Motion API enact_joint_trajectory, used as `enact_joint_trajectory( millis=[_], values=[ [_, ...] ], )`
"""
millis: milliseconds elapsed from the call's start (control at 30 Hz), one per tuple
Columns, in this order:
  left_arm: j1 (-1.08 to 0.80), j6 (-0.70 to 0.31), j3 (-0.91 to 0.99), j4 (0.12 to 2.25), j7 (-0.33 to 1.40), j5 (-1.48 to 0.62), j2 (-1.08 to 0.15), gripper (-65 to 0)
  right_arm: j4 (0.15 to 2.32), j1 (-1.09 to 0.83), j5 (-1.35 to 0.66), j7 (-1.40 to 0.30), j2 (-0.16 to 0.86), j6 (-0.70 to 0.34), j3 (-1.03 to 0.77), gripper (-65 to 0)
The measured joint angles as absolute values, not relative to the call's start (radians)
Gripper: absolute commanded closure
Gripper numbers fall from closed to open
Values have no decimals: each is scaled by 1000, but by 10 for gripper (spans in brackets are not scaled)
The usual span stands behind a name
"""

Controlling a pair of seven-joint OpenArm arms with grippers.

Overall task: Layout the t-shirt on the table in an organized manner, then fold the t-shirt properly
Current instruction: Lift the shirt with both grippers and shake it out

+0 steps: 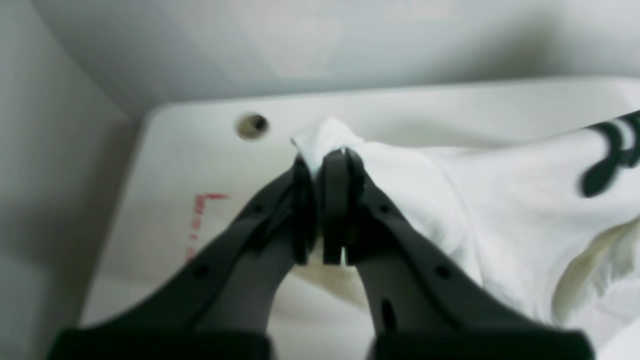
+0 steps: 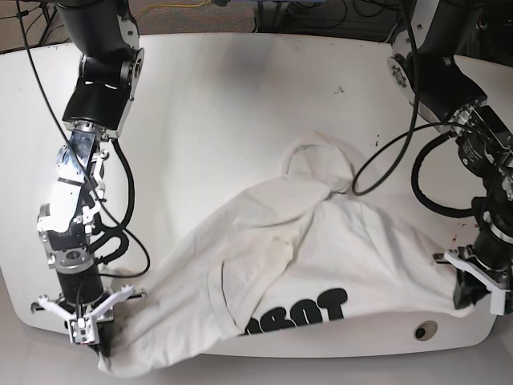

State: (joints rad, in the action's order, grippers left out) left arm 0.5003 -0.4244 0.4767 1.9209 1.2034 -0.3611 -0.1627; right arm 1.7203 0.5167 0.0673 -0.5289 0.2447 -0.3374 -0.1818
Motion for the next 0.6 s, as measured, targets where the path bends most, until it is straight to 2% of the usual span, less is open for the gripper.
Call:
enact_joint_trajectory(
  millis=[333, 600],
  values=[
    [700, -431, 512, 1922, 1272, -365, -236, -8, 1721, 720, 56, -590, 283, -341, -182, -2],
    [817, -434, 520, 1922, 1340, -360, -241, -82, 1728, 869, 57, -680, 279, -432, -181, -2]
  ],
)
